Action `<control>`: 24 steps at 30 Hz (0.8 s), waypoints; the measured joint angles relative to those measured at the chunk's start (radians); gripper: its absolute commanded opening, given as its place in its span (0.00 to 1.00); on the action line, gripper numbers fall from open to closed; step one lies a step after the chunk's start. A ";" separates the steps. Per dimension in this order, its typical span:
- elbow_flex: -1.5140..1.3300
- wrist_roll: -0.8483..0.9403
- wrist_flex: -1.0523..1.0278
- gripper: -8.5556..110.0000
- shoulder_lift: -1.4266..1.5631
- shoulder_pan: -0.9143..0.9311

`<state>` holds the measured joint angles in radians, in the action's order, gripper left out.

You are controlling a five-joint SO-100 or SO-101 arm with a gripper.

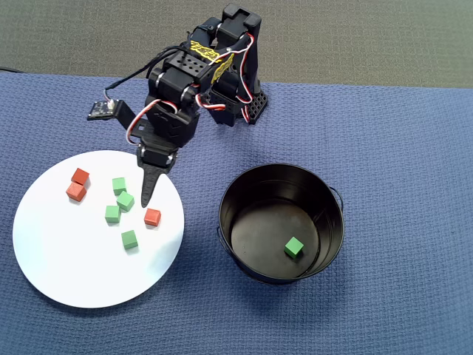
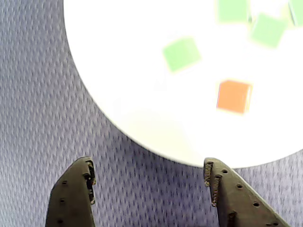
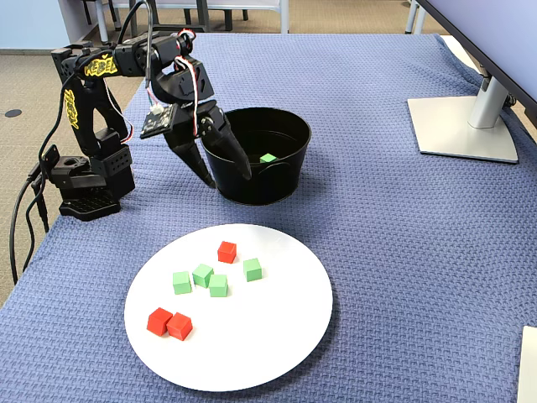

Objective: Pick up the green cubes from the white plate and place them in the black recipient

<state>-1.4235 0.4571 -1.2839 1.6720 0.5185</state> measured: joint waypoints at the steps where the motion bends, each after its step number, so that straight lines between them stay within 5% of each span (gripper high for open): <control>1: 0.000 0.000 0.005 0.27 -0.009 0.008; 12: 0.000 0.063 0.021 0.28 -0.193 0.066; 24: 0.055 0.574 0.081 0.27 -0.259 0.063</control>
<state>-1.3683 1.0308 -1.2026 1.4128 0.5814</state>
